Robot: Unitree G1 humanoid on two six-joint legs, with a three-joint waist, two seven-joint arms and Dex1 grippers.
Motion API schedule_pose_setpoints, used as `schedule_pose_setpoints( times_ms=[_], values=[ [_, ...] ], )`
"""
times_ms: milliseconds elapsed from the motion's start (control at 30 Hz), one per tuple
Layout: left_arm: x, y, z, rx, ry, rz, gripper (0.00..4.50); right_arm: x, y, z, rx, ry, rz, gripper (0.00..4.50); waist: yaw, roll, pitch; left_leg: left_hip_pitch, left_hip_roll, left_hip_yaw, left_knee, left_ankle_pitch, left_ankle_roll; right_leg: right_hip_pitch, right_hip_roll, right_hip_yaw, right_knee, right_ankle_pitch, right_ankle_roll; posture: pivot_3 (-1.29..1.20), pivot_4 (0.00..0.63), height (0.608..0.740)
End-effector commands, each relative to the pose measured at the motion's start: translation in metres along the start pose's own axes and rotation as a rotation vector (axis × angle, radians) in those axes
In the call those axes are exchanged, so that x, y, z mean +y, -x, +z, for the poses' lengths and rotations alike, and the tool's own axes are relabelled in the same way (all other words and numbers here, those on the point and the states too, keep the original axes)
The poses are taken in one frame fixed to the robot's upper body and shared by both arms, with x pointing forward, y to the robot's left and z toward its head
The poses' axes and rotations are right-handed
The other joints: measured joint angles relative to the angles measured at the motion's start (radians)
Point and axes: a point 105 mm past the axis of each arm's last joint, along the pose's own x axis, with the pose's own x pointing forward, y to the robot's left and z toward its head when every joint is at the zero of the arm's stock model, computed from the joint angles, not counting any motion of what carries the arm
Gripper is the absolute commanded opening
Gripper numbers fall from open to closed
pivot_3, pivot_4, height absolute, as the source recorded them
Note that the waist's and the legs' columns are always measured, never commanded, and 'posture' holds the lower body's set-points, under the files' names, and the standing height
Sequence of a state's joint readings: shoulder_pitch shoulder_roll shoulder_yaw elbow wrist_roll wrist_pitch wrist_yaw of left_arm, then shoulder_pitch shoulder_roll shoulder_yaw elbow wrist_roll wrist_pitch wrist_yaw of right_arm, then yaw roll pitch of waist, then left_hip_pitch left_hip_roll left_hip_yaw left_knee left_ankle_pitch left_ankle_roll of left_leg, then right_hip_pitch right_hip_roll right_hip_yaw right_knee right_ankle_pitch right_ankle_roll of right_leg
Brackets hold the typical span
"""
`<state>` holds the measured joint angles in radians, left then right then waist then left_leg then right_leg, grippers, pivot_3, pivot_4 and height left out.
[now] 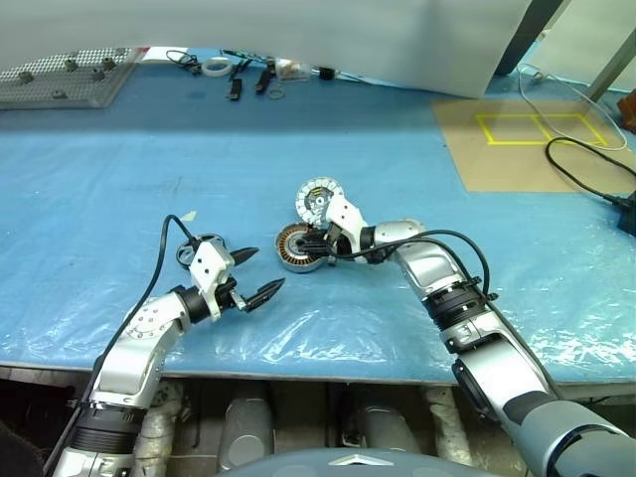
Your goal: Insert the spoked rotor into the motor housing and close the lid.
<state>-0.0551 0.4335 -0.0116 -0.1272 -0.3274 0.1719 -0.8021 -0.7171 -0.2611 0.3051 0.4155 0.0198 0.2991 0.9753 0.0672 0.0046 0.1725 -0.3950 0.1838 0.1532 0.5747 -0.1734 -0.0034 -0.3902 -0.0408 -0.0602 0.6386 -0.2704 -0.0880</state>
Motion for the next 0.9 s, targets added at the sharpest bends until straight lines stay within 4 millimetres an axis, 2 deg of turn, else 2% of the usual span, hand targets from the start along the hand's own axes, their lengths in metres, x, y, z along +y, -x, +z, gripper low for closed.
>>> schedule_pose_setpoints(
  times_ms=[33,167,367,767,900],
  values=[
    [-0.001,0.001,0.008,-0.019,-0.034,-0.008,4.50,0.001,-0.001,-0.002,0.010,0.008,0.002,0.65,0.000,0.000,0.000,0.000,0.000,0.000,0.000,0.000,0.000,0.000,0.000,0.000,0.000,0.000,0.000,0.00,0.150,0.740],
    [0.000,0.000,0.007,-0.018,-0.034,-0.005,4.50,0.000,0.000,-0.002,0.013,0.009,-0.002,0.65,0.000,0.000,0.000,0.000,0.000,0.000,0.000,0.000,0.000,0.000,0.000,0.000,0.000,0.000,0.000,0.00,0.150,0.740],
    [0.000,0.000,0.006,-0.017,-0.030,-0.004,4.50,0.001,0.001,0.004,-0.008,0.012,0.007,2.60,0.000,0.000,0.000,0.000,0.000,0.000,0.000,0.000,0.000,0.000,0.000,0.000,0.000,0.000,0.000,0.00,0.150,0.740],
    [0.001,0.000,0.005,-0.013,-0.029,-0.003,4.50,0.005,0.012,0.067,-0.239,-0.007,0.062,2.60,-0.001,0.000,0.000,0.000,0.000,0.000,0.000,0.000,0.000,-0.001,0.000,0.000,0.000,0.000,0.000,0.00,0.150,0.740],
    [0.002,0.000,0.005,-0.015,-0.027,-0.002,4.50,0.006,0.012,0.069,-0.242,0.001,0.068,1.69,0.000,0.000,0.000,0.000,0.000,0.000,0.000,0.000,0.000,0.000,0.000,0.000,0.000,0.000,0.000,0.00,0.150,0.740]
  ],
)
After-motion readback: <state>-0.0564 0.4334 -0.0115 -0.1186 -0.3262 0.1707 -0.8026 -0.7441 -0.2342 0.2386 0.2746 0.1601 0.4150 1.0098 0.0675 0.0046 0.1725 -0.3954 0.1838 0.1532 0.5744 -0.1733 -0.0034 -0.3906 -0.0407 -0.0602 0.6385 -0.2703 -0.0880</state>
